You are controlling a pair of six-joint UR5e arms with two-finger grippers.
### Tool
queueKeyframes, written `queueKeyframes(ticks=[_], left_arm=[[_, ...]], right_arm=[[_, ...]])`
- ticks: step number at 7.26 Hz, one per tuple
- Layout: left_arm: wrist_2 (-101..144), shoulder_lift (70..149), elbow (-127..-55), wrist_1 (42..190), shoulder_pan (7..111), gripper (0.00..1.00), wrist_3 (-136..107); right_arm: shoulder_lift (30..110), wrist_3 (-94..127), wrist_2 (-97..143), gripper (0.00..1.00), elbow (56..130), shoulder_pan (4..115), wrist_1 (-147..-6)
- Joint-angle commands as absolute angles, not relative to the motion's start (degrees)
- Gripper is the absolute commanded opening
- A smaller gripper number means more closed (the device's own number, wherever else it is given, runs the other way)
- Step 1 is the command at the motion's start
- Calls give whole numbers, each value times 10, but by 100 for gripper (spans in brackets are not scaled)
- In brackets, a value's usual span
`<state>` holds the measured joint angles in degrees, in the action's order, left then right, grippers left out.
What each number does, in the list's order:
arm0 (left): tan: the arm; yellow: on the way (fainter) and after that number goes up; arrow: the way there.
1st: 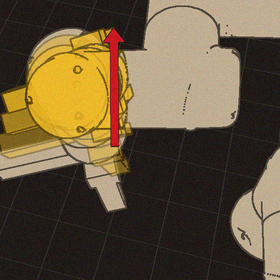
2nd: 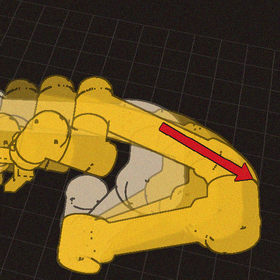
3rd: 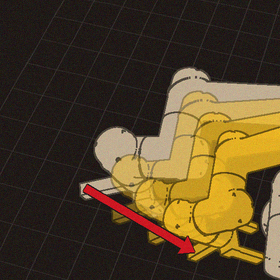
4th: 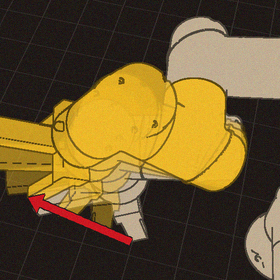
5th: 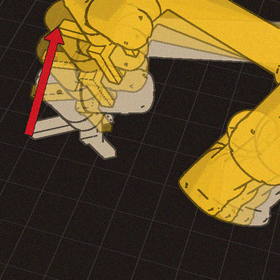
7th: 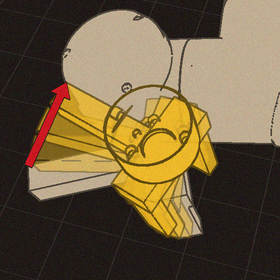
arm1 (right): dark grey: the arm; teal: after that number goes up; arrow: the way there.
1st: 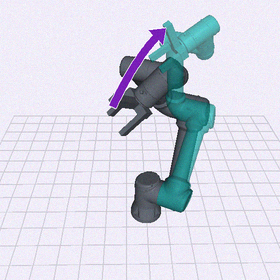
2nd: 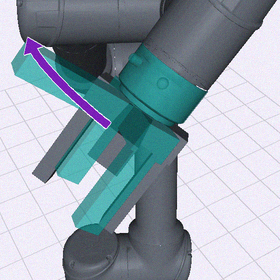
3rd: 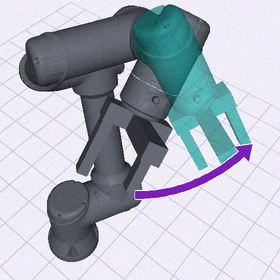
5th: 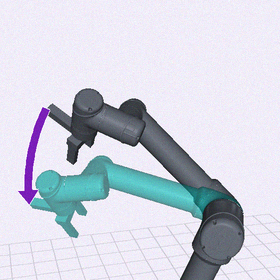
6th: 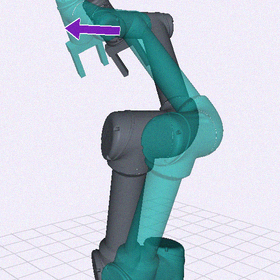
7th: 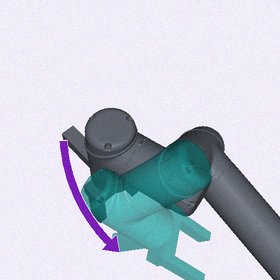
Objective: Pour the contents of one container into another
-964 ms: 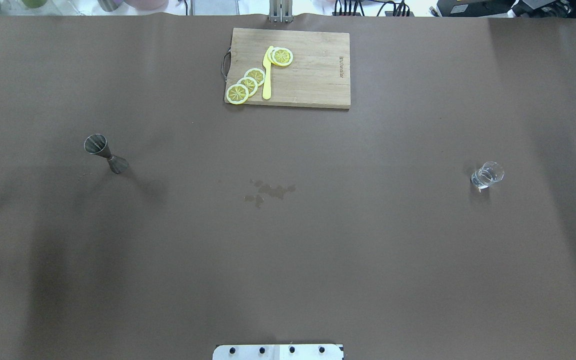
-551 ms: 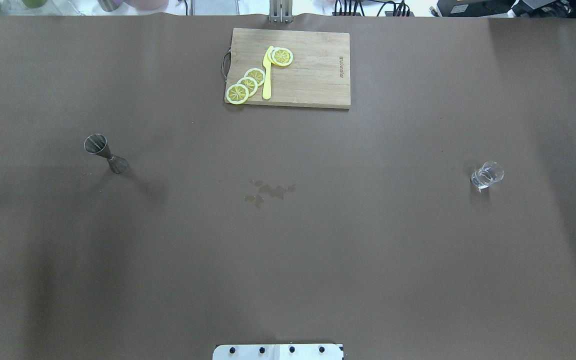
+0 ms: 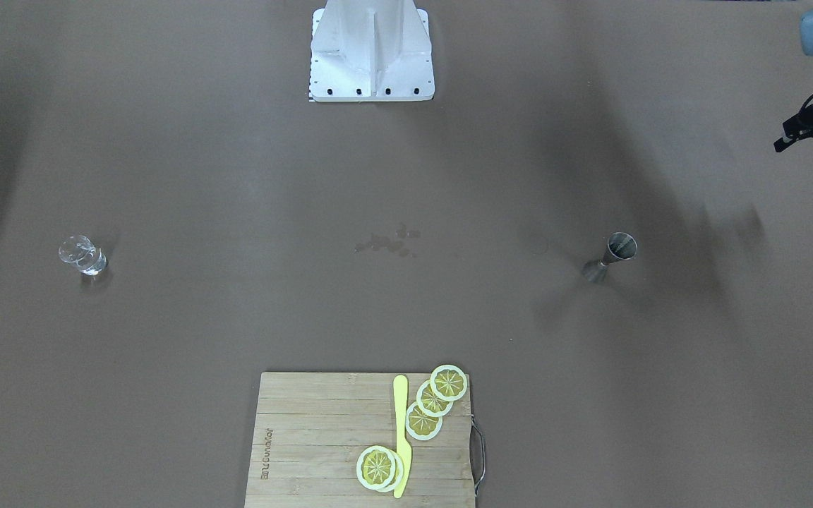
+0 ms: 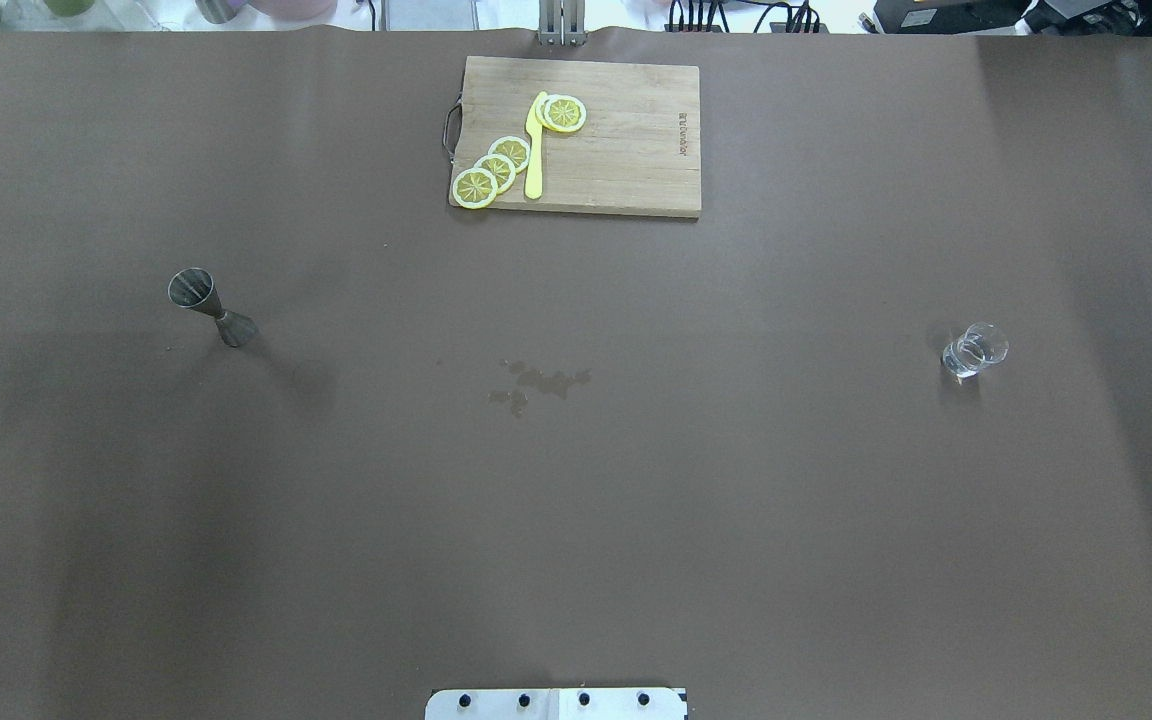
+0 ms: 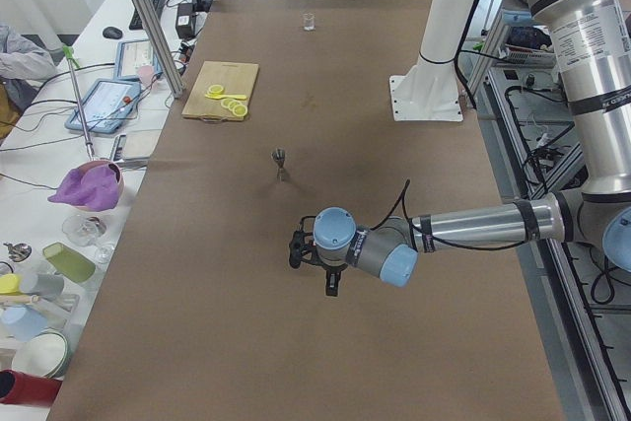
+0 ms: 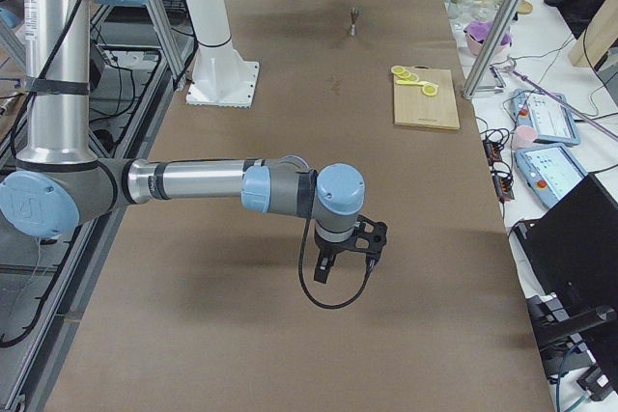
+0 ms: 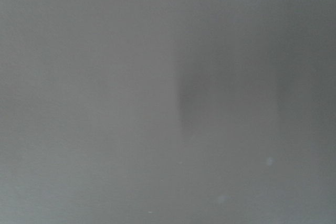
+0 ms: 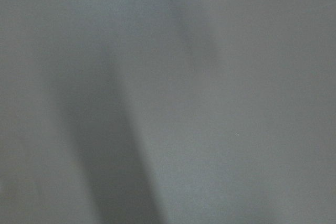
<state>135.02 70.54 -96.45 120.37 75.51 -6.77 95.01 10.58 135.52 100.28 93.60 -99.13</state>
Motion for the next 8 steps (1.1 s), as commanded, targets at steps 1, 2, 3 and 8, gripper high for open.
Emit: queueKeyframes(ticks=[1, 2, 3, 8], left_arm=[[1310, 710, -1001, 1116, 792, 99, 23], [1310, 712, -1030, 1055, 796, 99, 74], [1310, 714, -1074, 975, 850, 99, 88], [1319, 758, -1071, 816, 903, 99, 89]], right_arm=[[950, 106, 1355, 100, 1002, 936, -991], [950, 106, 1355, 100, 1001, 936, -991], [950, 106, 1359, 100, 1002, 936, -991], [953, 106, 1362, 100, 1000, 936, -991]])
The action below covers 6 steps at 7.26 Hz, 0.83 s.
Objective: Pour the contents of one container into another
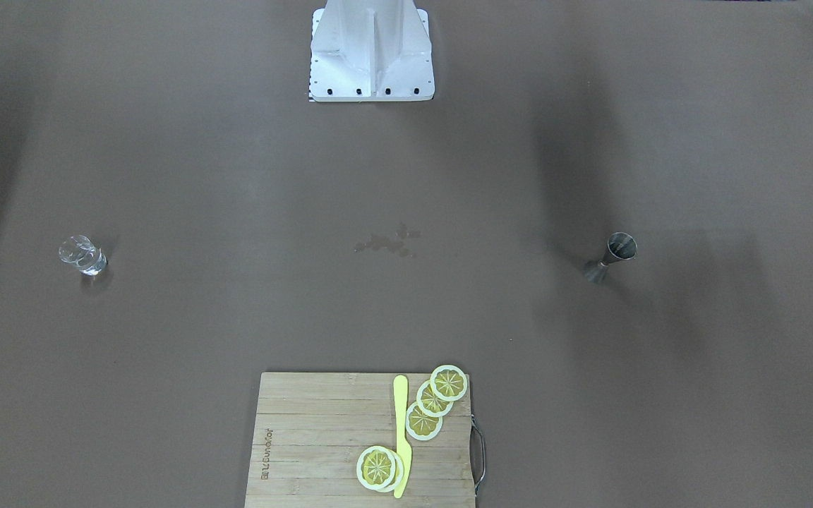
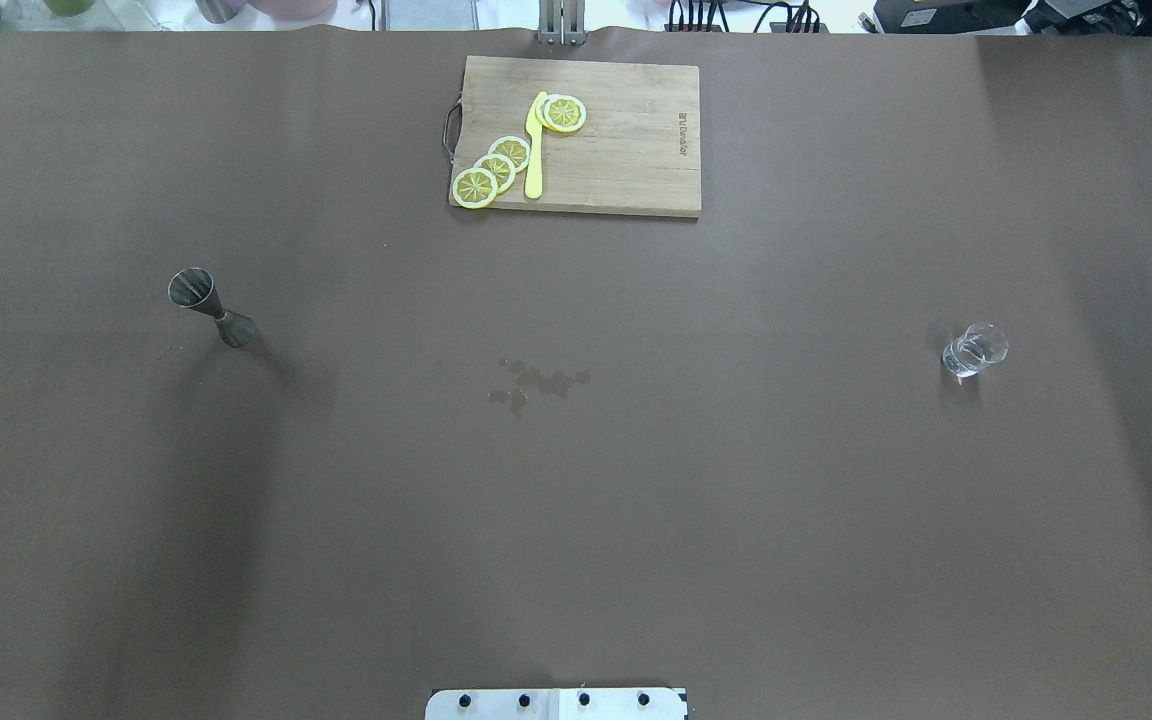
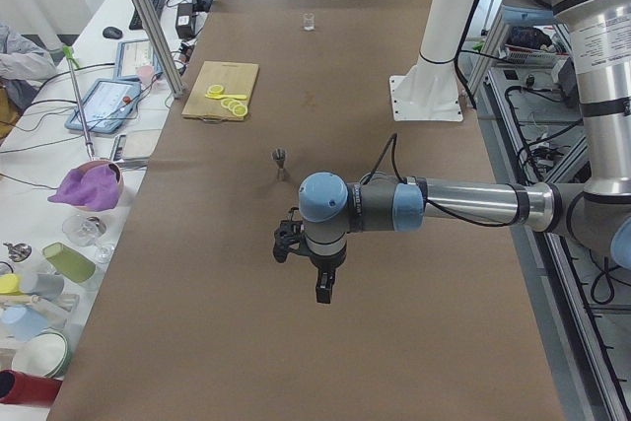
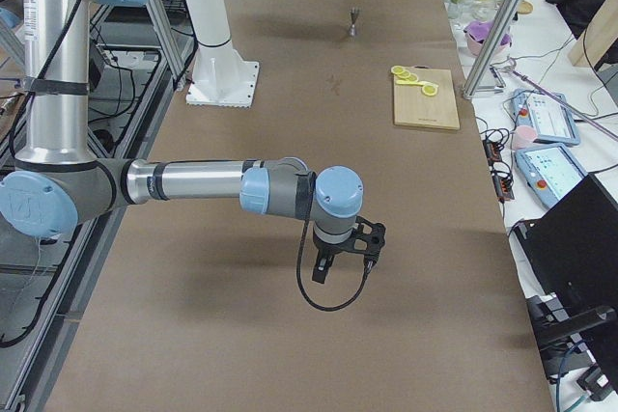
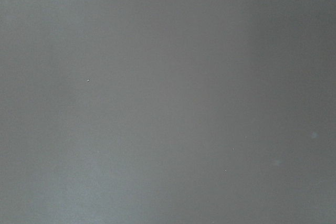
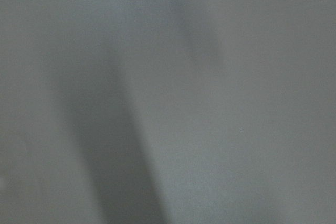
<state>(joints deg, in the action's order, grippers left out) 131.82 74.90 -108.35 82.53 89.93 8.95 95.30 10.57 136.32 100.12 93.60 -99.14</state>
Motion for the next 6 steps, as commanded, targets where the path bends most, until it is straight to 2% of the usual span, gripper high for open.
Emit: queueKeyframes(ticks=[1, 6], left_arm=[[1318, 765, -1064, 818, 903, 99, 87], [1318, 784, -1037, 822, 903, 99, 84]], right_arm=[[954, 106, 1362, 100, 1001, 936, -991], [953, 105, 1361, 100, 1001, 936, -991]])
